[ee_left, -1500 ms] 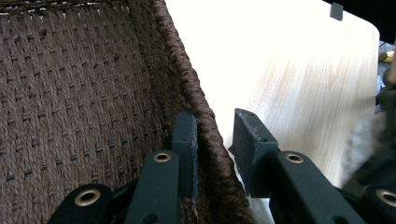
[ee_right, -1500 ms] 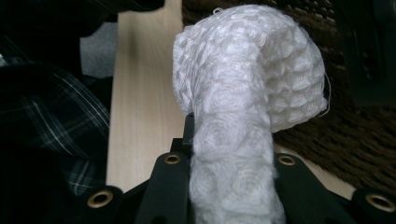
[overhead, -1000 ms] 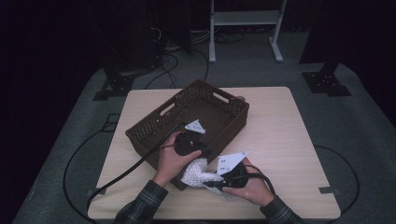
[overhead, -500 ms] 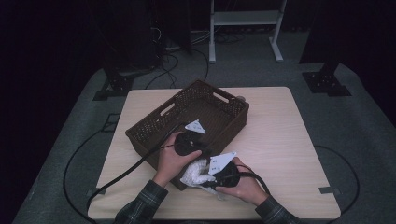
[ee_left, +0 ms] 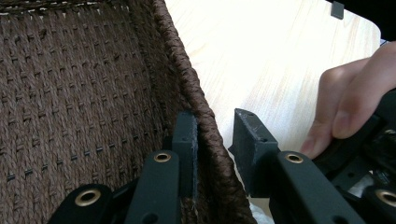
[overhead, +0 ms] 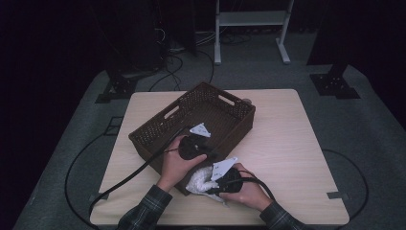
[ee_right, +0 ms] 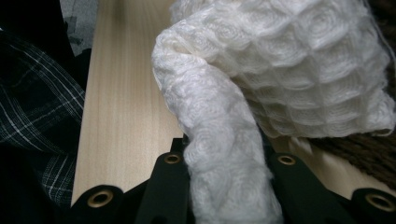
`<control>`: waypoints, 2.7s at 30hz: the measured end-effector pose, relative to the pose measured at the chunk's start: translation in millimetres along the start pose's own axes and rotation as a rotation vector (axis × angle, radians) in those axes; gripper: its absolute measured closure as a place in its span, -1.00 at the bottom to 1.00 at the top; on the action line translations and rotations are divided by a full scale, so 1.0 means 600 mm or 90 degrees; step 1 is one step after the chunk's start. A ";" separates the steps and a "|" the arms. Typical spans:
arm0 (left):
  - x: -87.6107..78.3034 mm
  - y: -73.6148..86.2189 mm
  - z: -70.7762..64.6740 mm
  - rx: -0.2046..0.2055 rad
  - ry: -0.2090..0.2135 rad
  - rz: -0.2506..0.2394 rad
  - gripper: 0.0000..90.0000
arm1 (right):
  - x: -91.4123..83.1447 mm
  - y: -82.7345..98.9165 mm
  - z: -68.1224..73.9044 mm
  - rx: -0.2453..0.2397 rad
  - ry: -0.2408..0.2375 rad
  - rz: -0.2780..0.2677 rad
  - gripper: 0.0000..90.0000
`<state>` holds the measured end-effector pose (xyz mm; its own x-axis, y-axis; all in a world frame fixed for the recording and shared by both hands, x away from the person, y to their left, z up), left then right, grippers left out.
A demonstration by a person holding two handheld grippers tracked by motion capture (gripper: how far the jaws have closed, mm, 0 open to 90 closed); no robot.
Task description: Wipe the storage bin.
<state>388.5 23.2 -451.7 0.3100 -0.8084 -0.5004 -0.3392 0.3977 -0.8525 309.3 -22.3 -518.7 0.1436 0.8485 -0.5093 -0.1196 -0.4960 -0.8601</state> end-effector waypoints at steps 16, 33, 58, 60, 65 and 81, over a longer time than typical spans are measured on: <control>0.000 0.000 0.000 0.001 0.000 0.001 0.56 | 0.002 0.028 -0.007 0.019 0.010 0.034 0.68; -0.002 0.001 0.002 0.005 0.003 0.006 0.57 | -0.127 0.059 -0.048 0.060 0.132 -0.006 0.68; -0.056 -0.018 0.005 0.044 -0.025 -0.037 0.58 | -0.263 0.145 -0.134 0.144 0.306 -0.008 0.68; -0.078 -0.025 0.009 0.058 -0.047 -0.074 0.60 | -0.266 0.147 -0.135 0.153 0.311 -0.011 0.68; -0.128 -0.024 0.012 0.022 -0.058 -0.073 0.75 | -0.273 0.154 -0.139 0.158 0.319 -0.008 0.68; -0.228 0.060 0.000 -0.035 -0.079 -0.084 1.00 | -0.275 0.156 -0.144 0.162 0.322 -0.006 0.68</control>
<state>333.7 148.1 -414.2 0.4607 -0.7911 -0.4024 -0.3348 0.2650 -0.9043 359.3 -224.6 -517.9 0.5913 0.6275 -0.5066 -0.3405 -0.3752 -0.8622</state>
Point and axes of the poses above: each handheld gripper's, and its own axes: x roughly forward along the jaws, y roughly out of its underside, z roughly to its left, the point moved 8 cm from there along x, roughly forward along the jaws, and after that the axes turned 14 degrees about -z, right-handed, at the moved point
